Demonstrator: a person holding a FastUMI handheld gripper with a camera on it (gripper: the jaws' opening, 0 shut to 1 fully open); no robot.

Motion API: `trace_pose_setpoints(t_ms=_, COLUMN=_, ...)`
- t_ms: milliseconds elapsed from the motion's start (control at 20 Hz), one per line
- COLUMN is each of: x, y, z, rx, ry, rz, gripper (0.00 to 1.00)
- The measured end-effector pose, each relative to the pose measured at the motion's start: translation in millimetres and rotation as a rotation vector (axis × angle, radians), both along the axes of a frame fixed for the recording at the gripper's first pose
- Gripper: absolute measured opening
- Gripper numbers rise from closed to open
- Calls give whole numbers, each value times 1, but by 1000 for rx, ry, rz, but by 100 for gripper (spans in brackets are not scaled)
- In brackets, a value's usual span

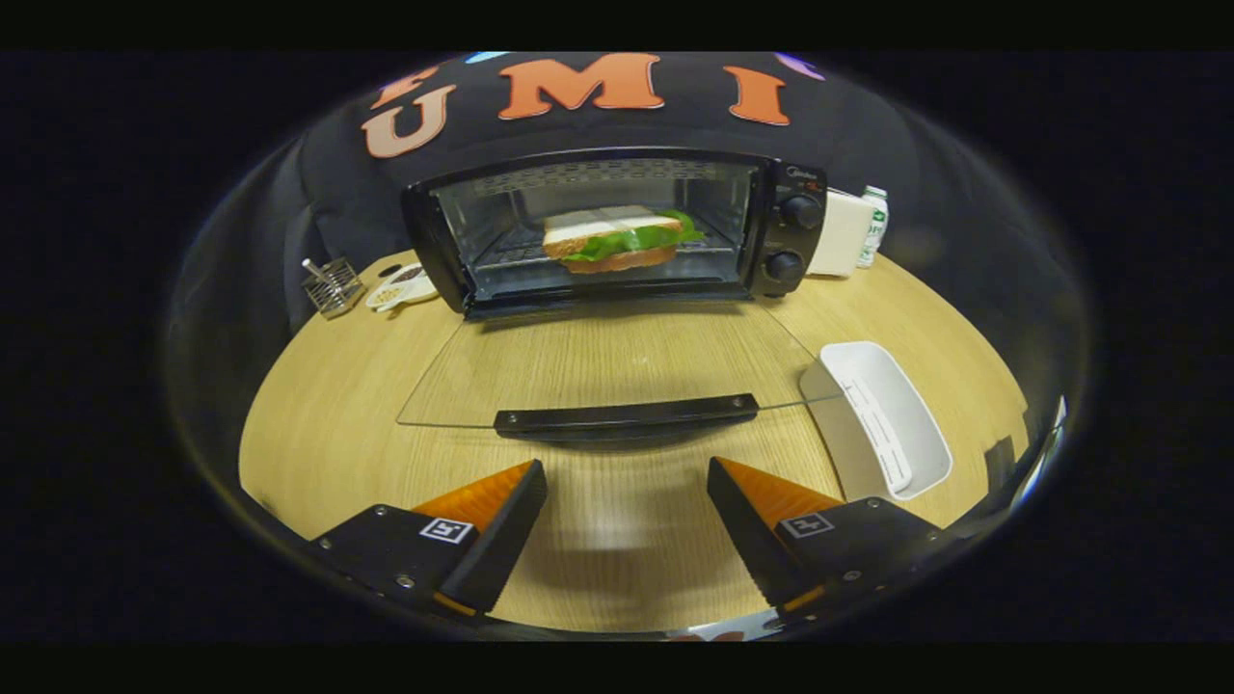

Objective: Open the toaster oven, put the food inside, and close the toaster oven door.

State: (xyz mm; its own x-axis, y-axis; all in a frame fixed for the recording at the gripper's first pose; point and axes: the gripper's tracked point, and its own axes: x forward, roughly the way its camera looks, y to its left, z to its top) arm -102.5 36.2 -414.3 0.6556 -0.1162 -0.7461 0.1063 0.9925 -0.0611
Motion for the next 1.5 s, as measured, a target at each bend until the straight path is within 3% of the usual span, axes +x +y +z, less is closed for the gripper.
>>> trace_pose_setpoints(t_ms=400, x=13, y=-1, z=-3, rx=-9, ry=5, rz=23, gripper=100)
trace_pose_setpoints(t_ms=700, x=21, y=0, z=31, rx=36, ry=-35, rz=27, gripper=100)
trace_pose_setpoints(t_ms=1500, x=101, y=-2, z=116, rx=0, ry=-183, rz=64, gripper=100)
